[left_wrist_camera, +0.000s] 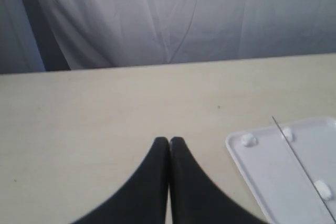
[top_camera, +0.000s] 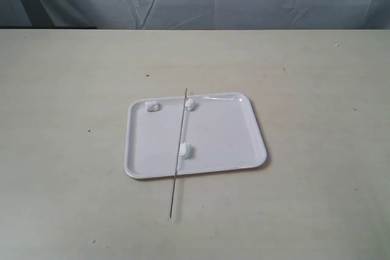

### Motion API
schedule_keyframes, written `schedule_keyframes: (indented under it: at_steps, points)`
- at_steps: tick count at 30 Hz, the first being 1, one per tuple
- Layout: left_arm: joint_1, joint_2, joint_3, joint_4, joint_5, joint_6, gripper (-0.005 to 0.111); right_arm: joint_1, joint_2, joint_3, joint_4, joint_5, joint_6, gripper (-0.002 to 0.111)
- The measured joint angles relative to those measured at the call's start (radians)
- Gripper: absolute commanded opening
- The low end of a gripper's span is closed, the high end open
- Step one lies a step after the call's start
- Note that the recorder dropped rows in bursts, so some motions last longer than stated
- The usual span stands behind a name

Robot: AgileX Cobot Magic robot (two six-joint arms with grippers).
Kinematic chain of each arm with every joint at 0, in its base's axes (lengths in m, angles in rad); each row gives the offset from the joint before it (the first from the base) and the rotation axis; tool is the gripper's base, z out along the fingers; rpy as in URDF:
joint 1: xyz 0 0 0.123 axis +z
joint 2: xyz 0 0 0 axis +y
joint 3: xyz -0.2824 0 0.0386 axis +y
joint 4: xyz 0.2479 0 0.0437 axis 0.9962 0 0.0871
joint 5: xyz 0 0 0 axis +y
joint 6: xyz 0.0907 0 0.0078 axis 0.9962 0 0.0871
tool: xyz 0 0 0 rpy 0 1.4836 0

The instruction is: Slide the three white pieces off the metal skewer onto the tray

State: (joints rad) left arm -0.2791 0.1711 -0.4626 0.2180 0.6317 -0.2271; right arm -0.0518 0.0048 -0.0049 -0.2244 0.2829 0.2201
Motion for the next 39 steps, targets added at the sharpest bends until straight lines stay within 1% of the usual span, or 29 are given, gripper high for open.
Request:
schedule_keyframes:
  at_steps: [3,5,8,10,11,13,15,17,19,21,24,29,33,36,39]
  points:
    - [0.076,-0.051,0.020,0.011,-0.053,0.000,0.000,0.000,0.000,0.003,0.017,0.030,-0.029,0.014]
    - [0.125,-0.106,0.055,0.015,-0.076,0.000,0.000,0.000,0.000,0.003,0.038,0.037,-0.036,0.014]
    - [0.171,-0.160,0.133,0.015,-0.124,0.000,0.000,0.000,0.000,0.003,0.073,0.039,-0.043,0.014]
    - [0.181,-0.164,0.182,0.010,-0.172,0.000,0.000,0.000,0.000,0.003,0.127,0.039,-0.090,0.014]
    - [0.183,-0.166,0.233,0.004,-0.239,0.000,0.000,0.000,0.000,0.003,0.183,0.039,-0.157,0.014]
    - [0.184,-0.166,0.285,-0.003,-0.306,0.000,0.000,0.000,0.000,0.003,0.217,0.039,-0.220,0.014]
    - [0.185,-0.166,0.334,-0.003,-0.346,0.000,0.000,0.000,0.000,0.003,0.233,0.039,-0.232,0.014]
    - [0.185,-0.166,0.412,-0.018,-0.383,0.000,0.000,0.000,0.000,0.003,0.253,0.057,-0.220,0.014]
    - [0.185,-0.166,0.450,-0.032,-0.405,-0.002,0.000,0.000,0.000,0.003,0.275,0.081,-0.220,0.014]
    - [0.185,-0.166,0.457,-0.040,-0.405,-0.002,0.000,0.000,0.000,0.003,0.286,0.090,-0.220,0.014]
    - [0.185,-0.166,0.459,-0.056,-0.400,-0.002,0.000,0.027,0.000,0.003,0.286,0.092,-0.229,0.014]
    - [0.185,-0.166,0.459,-0.135,-0.400,-0.002,0.000,0.058,0.000,0.003,0.286,0.095,-0.235,0.014]
    - [0.187,-0.166,0.459,-0.166,-0.400,0.000,0.000,0.076,0.000,0.003,0.286,0.095,-0.239,0.014]
    - [0.209,-0.166,0.459,-0.176,-0.400,0.024,0.000,0.080,0.000,0.003,0.286,0.095,-0.239,0.014]
    - [0.260,-0.166,0.459,-0.186,-0.400,0.065,0.000,0.080,0.000,0.003,0.286,0.095,-0.239,0.014]
